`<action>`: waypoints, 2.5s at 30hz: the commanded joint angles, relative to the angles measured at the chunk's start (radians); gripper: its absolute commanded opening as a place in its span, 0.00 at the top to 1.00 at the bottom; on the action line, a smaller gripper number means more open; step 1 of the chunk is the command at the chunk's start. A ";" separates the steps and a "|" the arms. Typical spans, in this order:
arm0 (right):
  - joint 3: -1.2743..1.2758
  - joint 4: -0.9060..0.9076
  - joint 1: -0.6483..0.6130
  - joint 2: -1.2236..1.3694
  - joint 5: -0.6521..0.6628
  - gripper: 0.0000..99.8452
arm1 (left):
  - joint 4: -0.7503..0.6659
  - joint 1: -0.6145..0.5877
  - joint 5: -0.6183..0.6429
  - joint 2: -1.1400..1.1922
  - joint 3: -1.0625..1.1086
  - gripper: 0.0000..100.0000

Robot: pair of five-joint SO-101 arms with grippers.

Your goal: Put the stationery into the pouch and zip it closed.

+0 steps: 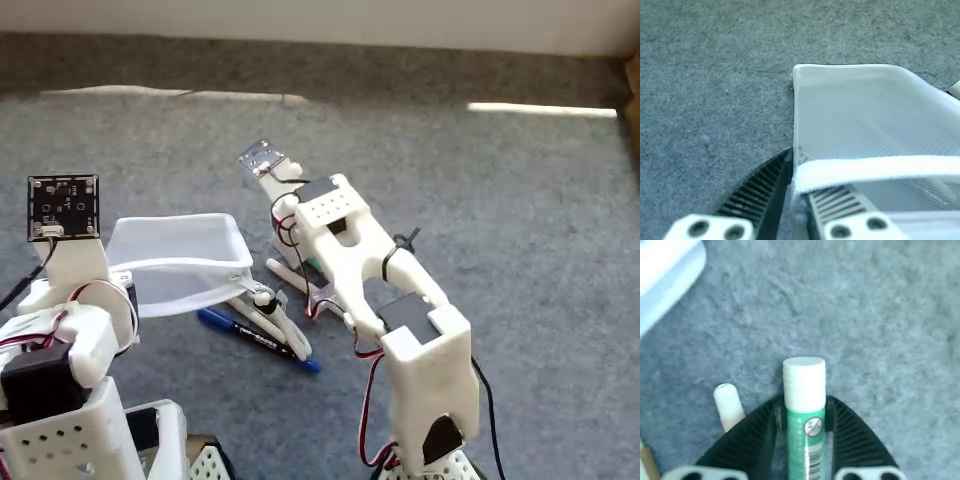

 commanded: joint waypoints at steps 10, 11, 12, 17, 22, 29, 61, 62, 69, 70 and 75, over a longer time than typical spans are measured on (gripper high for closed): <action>-0.041 0.007 0.038 -0.042 0.011 1.00 | 0.003 -0.002 0.008 0.008 -0.022 0.99; -0.039 0.007 0.039 -0.067 0.011 1.00 | 0.003 0.001 0.008 0.008 -0.024 0.99; -0.038 0.007 0.041 -0.096 0.009 1.00 | 0.002 0.012 0.008 0.008 -0.024 0.99; 0.062 0.013 0.082 -0.246 0.006 1.00 | -0.003 0.085 0.009 0.008 -0.030 0.99; 0.131 0.001 0.117 -0.318 0.000 1.00 | 0.005 0.090 0.011 0.013 -0.096 0.99; 0.231 -0.128 0.136 -0.381 -0.080 1.00 | 0.066 0.160 0.032 0.252 -0.220 0.99; 0.297 -0.179 0.165 -0.555 -0.282 1.00 | 0.058 0.165 0.239 0.527 -0.429 0.99; 0.312 -0.177 0.165 -0.585 -0.282 1.00 | 0.057 0.165 0.245 0.527 -0.429 0.99; 0.430 -0.183 0.162 -0.799 -0.284 1.00 | 0.038 0.165 0.265 0.529 -0.438 0.99; 0.438 -0.183 0.156 -0.825 -0.284 1.00 | 0.043 0.165 0.265 0.532 -0.449 0.99; 0.487 -0.183 0.142 -0.947 -0.284 1.00 | 0.046 0.166 0.267 0.535 -0.492 0.99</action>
